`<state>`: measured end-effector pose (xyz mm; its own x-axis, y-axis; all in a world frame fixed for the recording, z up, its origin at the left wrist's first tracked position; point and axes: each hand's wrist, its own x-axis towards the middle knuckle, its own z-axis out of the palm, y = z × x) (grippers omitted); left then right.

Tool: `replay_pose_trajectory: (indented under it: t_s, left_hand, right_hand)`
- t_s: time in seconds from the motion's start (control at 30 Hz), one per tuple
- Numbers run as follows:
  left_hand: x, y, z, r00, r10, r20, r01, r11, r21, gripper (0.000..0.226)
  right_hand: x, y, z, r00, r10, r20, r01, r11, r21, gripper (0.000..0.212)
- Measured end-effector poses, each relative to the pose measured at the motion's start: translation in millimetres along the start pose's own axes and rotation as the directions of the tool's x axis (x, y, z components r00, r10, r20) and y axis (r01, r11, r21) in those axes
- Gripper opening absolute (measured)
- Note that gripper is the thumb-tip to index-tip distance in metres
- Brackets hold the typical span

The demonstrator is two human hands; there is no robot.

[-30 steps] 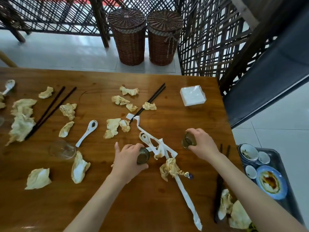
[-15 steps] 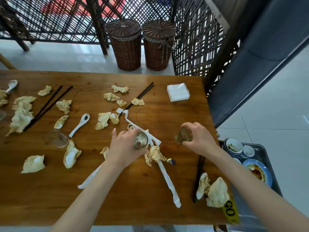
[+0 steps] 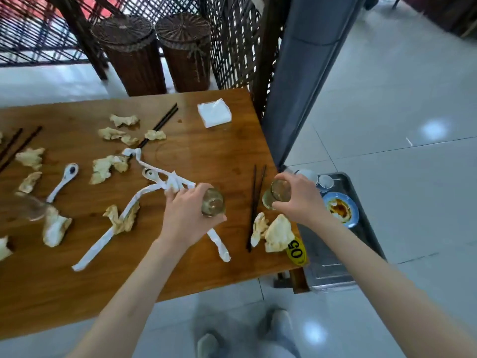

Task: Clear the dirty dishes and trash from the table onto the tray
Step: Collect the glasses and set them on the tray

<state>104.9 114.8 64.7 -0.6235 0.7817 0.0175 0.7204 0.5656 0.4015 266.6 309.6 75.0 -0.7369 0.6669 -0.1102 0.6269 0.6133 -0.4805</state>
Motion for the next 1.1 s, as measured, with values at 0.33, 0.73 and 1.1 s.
replay_pose_trajectory:
  t_s: [0.33, 0.73, 1.1]
  left_hand:
    - [-11, 129, 56, 1.0, -0.016, 0.006, 0.017, 0.998, -0.067, 0.057]
    - [-12, 294, 170, 0.993, -0.094, -0.065, 0.085, 0.988, -0.13, 0.063]
    - [-2, 296, 252, 0.992, -0.108, 0.058, 0.116, 0.983, -0.143, 0.063]
  right_hand:
    - [-34, 123, -60, 0.999, 0.035, 0.006, -0.035, 0.999, 0.006, 0.057]
    - [-31, 295, -100, 0.994, 0.027, 0.103, -0.027, 1.0, -0.001, 0.054]
    - [-43, 361, -41, 0.98, 0.067, 0.185, -0.065, 0.998, -0.021, 0.055]
